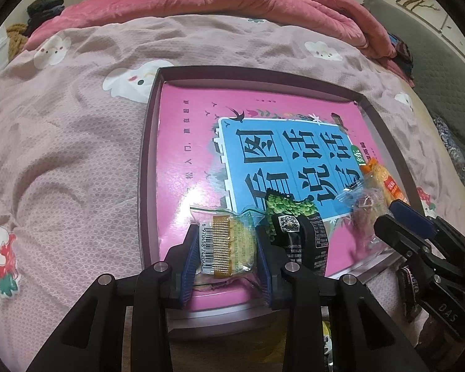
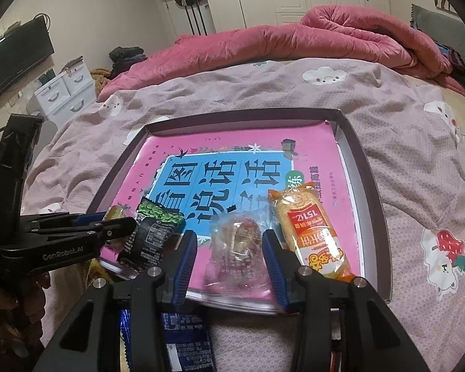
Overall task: Organize snacks
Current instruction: 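Carry the yellow cake with the left tool while the right carries the bread bag into the tray, then open the left tool to drop the cake in the tray while the right releases the bread bag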
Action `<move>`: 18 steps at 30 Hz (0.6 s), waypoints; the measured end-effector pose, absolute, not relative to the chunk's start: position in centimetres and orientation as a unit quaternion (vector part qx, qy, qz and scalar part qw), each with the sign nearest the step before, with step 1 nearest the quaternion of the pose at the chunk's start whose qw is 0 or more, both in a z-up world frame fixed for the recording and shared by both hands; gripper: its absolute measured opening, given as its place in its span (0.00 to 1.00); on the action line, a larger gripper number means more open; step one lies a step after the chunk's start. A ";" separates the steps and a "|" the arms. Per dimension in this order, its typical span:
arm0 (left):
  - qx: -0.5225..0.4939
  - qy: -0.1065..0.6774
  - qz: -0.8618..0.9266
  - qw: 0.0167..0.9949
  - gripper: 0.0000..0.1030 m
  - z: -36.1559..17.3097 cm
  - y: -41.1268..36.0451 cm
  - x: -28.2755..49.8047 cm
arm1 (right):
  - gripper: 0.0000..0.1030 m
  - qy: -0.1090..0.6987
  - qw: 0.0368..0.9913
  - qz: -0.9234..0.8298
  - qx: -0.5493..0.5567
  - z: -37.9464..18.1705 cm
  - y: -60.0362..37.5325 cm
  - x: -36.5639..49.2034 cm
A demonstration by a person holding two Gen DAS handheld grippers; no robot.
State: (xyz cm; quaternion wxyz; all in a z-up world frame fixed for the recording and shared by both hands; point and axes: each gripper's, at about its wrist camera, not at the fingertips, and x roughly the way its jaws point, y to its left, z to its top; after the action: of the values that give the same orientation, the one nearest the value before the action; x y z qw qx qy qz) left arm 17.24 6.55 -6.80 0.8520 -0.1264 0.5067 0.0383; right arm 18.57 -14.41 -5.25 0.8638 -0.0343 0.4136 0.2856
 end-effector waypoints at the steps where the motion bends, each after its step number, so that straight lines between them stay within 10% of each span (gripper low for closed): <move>1: -0.127 0.506 0.039 0.852 0.34 -6.8 6.6 17.2 | 0.43 0.414 0.864 0.286 -0.034 -5.2 -14.4 18.5; 18: -0.135 0.495 0.039 0.857 0.41 -6.2 7.1 16.9 | 0.43 0.407 0.867 0.286 -0.030 -4.4 -14.8 17.7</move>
State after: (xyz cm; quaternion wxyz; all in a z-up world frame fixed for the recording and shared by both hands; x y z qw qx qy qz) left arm 16.92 7.07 -6.21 0.8574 -0.1349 0.4951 0.0392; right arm 17.73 -14.82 -4.36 0.8672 -0.0298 0.4067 0.2856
